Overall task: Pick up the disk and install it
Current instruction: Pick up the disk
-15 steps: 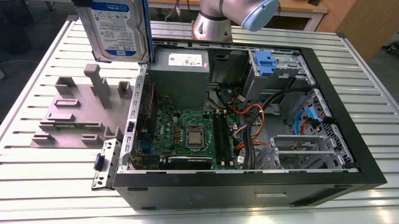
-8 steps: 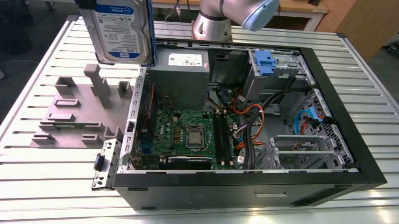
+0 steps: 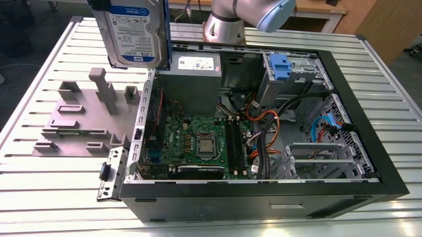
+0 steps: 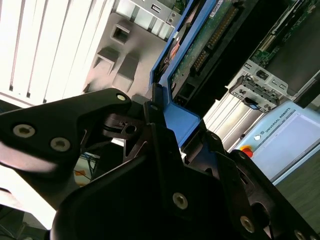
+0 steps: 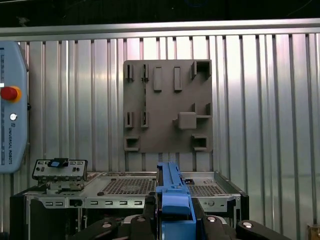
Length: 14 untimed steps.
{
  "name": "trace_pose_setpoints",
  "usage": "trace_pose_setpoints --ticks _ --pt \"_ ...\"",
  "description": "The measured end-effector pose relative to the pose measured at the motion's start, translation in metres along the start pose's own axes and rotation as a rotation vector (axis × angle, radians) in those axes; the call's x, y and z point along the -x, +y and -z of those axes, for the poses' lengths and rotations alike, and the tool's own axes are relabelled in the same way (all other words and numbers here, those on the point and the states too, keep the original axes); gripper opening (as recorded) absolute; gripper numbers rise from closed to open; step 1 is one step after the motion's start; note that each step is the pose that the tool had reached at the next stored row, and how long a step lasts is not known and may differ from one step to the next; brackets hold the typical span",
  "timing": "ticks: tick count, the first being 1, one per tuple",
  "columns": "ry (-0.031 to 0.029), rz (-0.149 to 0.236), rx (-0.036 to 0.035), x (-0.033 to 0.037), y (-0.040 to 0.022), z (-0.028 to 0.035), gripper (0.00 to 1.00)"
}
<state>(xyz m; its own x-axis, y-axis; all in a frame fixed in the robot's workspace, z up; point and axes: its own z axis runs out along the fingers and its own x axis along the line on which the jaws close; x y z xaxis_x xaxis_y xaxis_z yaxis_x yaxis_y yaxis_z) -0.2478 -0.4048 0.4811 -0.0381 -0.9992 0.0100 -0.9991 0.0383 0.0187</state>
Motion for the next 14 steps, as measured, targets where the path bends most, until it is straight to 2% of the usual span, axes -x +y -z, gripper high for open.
trace_pose_setpoints --ticks 5,14 --pt "0.0000 0.000 0.0000 -0.0023 -0.0041 -0.0001 0.37" --pt "0.0000 0.000 -0.0001 -0.0120 -0.0116 -0.0005 0.37"
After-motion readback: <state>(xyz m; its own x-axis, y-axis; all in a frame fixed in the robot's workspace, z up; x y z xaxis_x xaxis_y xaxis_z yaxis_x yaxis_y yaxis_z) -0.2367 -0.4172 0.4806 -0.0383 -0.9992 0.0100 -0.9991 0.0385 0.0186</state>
